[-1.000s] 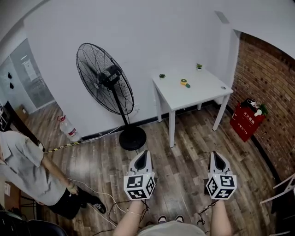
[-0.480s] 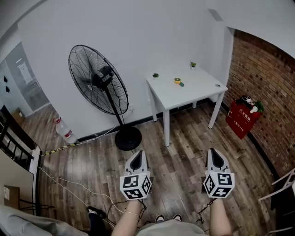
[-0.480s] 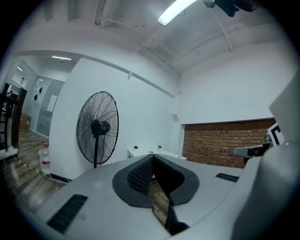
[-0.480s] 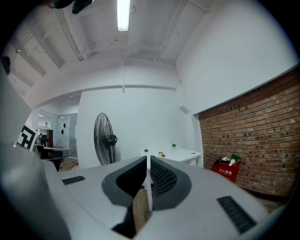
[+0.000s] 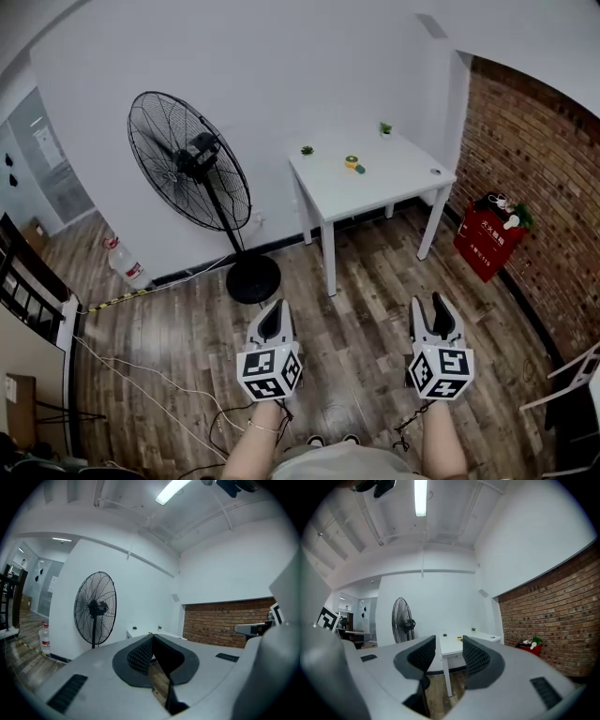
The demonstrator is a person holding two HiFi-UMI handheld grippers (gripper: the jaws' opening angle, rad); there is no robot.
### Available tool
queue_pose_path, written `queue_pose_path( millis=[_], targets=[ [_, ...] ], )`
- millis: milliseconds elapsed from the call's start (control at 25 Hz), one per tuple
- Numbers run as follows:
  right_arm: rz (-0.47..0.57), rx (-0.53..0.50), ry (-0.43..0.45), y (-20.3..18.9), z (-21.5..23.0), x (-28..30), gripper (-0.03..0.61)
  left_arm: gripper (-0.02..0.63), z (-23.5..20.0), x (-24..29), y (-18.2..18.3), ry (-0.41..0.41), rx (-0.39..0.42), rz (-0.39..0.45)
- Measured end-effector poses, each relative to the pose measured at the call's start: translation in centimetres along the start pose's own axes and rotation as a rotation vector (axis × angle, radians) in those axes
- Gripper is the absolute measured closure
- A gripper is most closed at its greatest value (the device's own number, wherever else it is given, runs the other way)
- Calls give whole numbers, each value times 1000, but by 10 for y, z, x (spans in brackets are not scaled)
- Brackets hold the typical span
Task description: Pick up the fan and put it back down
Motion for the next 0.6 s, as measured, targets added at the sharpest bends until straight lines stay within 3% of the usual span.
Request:
queue_pose_path(
  millis=[160, 600],
  targets=[
    [-3, 15, 8, -2, 14, 2, 377, 603, 14, 3, -2, 8, 9, -7],
    [-52, 69, -42, -23, 49, 10, 388, 603, 20, 29, -12, 17, 14, -42]
  ],
)
Point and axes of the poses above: the fingertips, and each gripper's own axes: x forward along the fingers, z to its right, y out of its top, the point moved 8 cm from there along -x, backward along the fingers, and after that the axes turned 4 degrees about -y, right-handed, at the moved point
